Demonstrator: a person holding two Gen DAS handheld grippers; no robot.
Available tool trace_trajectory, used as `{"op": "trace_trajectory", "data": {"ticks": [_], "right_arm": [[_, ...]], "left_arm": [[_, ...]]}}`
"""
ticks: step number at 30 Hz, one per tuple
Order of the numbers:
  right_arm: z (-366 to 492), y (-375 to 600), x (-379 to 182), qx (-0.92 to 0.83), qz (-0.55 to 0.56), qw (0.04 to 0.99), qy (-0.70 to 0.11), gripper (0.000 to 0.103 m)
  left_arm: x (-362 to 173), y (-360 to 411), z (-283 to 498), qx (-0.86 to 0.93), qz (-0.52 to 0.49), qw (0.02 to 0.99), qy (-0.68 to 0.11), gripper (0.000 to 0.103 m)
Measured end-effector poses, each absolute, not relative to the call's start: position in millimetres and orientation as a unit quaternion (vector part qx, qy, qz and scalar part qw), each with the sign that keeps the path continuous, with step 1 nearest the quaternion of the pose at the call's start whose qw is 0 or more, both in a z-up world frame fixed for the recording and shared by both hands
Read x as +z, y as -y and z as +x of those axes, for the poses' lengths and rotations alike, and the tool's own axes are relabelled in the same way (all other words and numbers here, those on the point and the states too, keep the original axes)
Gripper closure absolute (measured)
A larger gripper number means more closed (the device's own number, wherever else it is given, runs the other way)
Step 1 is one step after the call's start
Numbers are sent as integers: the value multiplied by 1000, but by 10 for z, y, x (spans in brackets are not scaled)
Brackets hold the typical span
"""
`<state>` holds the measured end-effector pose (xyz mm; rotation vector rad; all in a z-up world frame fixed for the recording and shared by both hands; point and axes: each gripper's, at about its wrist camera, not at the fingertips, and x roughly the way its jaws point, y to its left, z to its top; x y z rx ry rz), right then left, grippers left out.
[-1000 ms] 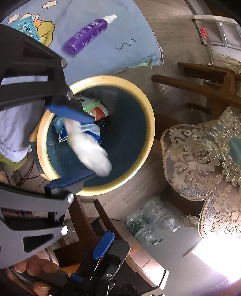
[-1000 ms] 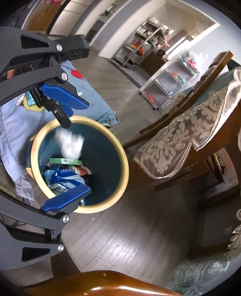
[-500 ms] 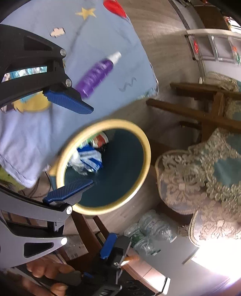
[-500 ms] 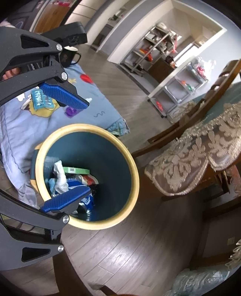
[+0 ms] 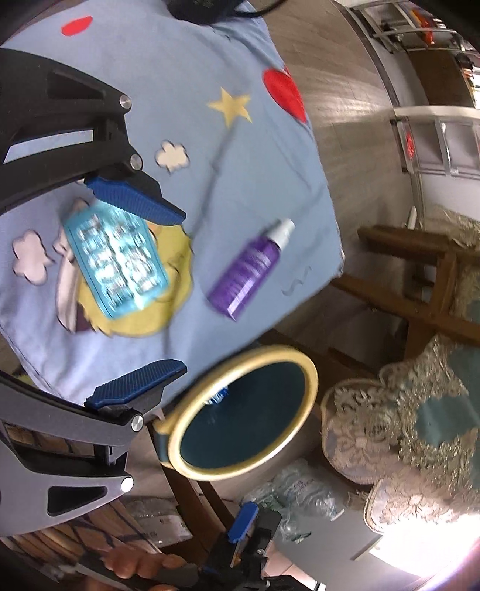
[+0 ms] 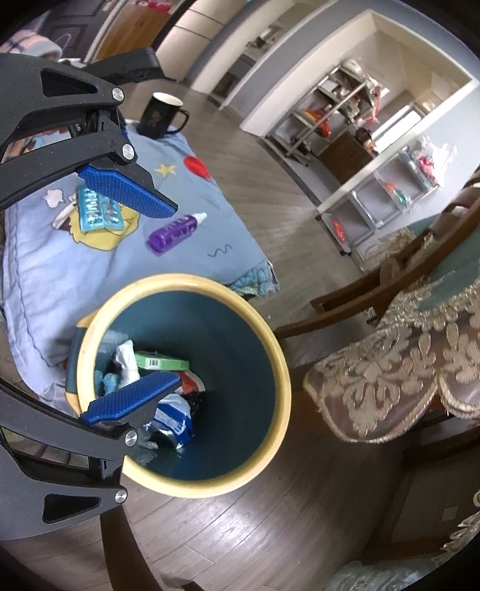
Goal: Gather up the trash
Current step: 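Return to the cushion and grasp the teal blister pack with the left gripper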
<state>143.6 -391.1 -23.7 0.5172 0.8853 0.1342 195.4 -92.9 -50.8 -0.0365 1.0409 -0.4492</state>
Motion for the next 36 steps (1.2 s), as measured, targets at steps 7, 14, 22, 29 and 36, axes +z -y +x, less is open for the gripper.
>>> {"op": "trace_trajectory", "data": {"ticks": [7, 14, 22, 29, 36], "right_arm": [[1484, 3764, -257, 78, 237, 868, -430, 18], [1497, 3716, -287, 81, 230, 866, -436, 18], [1508, 3754, -338, 75, 230, 863, -443, 18], [1645, 3508, -350, 98, 186, 863, -458, 18], [1903, 3041, -432, 144, 124, 857, -479, 18]], "left_arm": [[-708, 864, 1852, -220, 32, 825, -519, 29], [-946, 1042, 1770, -257, 126, 795, -535, 28], [-1238, 1205, 1964, -263, 217, 767, -543, 20], [-1313, 1148, 2226, -273, 190, 763, -554, 15], [-1263, 1005, 2266, -260, 162, 771, -558, 34]]}}
